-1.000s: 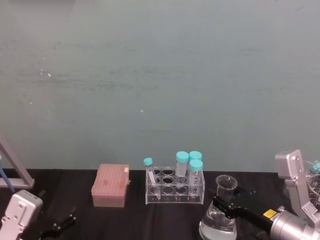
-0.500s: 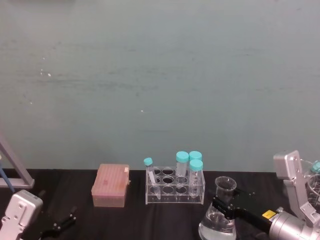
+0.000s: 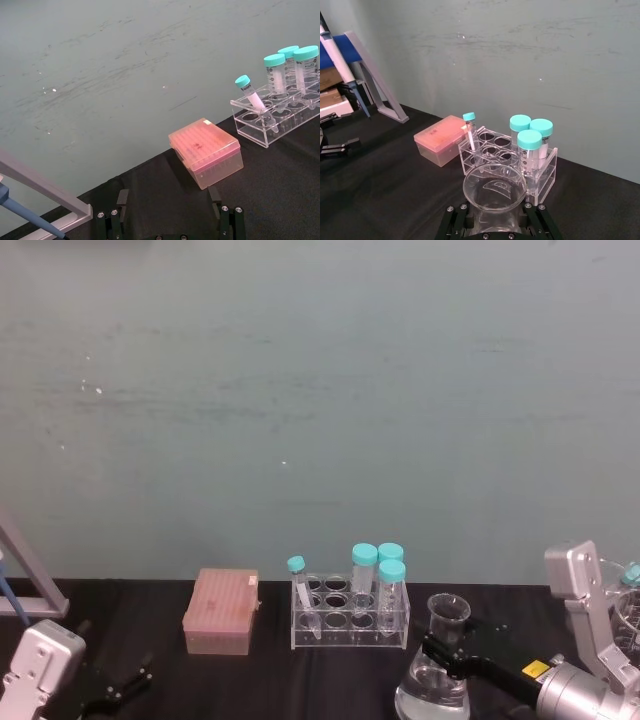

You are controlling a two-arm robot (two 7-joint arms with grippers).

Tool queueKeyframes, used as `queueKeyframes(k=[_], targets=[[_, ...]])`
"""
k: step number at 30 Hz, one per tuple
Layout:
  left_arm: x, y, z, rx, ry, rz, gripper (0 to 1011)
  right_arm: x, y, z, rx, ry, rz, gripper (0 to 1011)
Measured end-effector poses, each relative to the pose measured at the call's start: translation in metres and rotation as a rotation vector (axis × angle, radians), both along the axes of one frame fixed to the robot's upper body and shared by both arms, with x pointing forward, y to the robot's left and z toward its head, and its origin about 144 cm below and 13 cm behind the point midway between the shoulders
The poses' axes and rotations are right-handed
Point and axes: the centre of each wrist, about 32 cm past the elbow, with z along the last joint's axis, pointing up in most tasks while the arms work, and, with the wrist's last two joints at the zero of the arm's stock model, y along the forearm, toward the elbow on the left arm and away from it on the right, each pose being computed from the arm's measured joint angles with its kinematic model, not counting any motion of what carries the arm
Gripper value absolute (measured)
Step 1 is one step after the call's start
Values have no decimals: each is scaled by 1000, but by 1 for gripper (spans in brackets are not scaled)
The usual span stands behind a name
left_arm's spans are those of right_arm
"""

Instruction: Pick up the beaker with the right gripper, shake it three times, and then put it down.

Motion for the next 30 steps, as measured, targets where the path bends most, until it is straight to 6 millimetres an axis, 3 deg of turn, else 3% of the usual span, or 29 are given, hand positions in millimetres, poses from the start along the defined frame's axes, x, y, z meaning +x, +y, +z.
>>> queueKeyframes(k=[30], targets=[[0, 0, 0, 0, 0, 0, 1000, -1, -2, -2, 0, 13, -1, 452]])
